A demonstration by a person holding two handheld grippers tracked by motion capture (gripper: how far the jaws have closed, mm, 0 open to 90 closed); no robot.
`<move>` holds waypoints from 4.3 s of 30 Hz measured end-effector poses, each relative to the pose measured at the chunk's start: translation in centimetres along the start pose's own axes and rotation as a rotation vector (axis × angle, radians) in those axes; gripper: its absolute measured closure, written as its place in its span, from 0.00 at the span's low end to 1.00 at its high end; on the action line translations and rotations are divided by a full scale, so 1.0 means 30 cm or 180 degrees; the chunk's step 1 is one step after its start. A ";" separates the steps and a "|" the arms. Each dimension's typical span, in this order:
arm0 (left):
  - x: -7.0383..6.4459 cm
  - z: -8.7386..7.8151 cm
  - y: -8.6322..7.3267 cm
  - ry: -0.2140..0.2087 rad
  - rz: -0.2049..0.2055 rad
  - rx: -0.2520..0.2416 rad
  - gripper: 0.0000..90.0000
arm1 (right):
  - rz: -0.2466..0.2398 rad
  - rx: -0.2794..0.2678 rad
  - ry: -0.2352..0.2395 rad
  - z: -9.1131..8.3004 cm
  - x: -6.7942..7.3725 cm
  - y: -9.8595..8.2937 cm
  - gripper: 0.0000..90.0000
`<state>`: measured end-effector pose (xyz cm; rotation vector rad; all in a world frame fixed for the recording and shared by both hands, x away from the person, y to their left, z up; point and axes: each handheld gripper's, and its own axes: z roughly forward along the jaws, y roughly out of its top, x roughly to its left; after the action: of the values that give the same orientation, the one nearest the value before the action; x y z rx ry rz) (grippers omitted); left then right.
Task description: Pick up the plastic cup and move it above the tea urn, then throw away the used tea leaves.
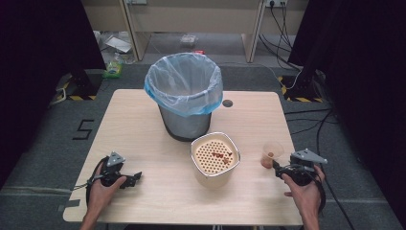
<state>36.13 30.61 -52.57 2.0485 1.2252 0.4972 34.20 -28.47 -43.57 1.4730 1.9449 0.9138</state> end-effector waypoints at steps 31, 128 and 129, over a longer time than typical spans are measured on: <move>0.001 0.001 0.001 -0.0009 -0.0003 -0.0006 0.00 | -0.0215 0.0440 0.0071 0.153 -0.060 0.140 0.66; 0.003 0.004 0.004 0.0037 -0.0026 0.0003 0.00 | -0.3362 -0.2288 -0.1075 -0.024 0.571 0.297 0.98; 0.003 0.004 0.004 0.0037 -0.0028 0.0003 0.00 | -0.3398 -0.2306 -0.1084 -0.021 0.579 0.296 0.98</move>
<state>36.32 30.62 -52.56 2.0428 1.2408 0.5052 34.49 -10.26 -36.52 0.0819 1.5309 0.6536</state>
